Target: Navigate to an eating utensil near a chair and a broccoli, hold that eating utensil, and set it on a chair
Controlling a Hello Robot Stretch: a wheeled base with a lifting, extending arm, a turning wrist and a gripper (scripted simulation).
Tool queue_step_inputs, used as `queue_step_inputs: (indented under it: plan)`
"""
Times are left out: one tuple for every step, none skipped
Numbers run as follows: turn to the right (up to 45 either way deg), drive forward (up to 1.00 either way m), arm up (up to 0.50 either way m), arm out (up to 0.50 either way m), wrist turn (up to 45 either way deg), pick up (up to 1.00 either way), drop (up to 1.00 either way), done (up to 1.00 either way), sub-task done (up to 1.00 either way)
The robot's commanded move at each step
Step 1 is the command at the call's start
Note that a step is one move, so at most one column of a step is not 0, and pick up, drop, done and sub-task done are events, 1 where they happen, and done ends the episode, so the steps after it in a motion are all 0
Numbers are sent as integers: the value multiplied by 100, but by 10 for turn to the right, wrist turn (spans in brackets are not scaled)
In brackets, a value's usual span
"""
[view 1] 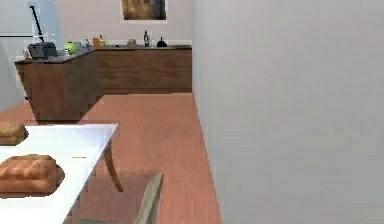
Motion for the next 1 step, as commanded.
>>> queue_step_inputs:
  plan:
    - [90, 0, 0, 0, 0, 0, 0, 0, 0]
